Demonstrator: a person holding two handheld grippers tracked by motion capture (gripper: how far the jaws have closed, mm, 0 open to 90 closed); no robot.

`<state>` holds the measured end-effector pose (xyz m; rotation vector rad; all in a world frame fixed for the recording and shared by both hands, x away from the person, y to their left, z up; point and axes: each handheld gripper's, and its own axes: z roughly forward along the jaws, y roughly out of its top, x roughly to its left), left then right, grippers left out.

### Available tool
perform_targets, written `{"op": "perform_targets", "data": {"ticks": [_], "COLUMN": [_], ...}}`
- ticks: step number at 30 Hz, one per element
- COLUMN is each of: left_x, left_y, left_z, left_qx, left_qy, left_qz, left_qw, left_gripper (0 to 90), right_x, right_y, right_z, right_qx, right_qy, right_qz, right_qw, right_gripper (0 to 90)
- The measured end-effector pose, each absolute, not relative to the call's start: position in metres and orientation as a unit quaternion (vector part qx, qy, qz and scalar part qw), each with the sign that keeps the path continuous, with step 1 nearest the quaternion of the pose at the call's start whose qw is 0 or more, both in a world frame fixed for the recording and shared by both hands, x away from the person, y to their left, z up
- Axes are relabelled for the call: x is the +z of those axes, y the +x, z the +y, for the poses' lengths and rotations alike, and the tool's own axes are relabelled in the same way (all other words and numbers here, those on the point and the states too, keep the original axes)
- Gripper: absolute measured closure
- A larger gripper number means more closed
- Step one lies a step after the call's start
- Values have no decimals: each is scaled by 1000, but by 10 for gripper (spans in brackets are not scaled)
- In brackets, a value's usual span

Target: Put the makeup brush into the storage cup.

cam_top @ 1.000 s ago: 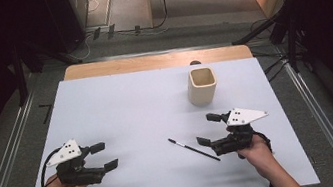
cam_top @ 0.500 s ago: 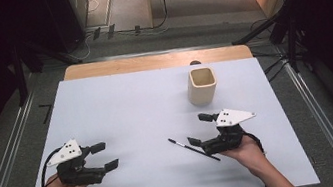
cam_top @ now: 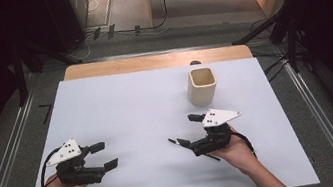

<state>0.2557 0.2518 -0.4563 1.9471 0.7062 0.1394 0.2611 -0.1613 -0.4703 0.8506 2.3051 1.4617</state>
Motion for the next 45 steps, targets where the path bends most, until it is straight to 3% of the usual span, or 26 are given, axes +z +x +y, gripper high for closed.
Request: {"op": "perform_targets", "data": {"ticks": [12, 45], "left_x": [-456, -458], "left_y": [256, 255], "left_z": [252, 249], "left_qx": [60, 60], "left_qy": [813, 815], "left_qz": [292, 291], "left_qw": [500, 498], "left_gripper": [214, 214], "right_x": [-448, -452], "right_y": [258, 282], "right_z": [-157, -125], "right_qx": [414, 180], "right_qy": [316, 277], "right_qz": [847, 943], "right_qw": [104, 24], "right_gripper": [140, 248]}}
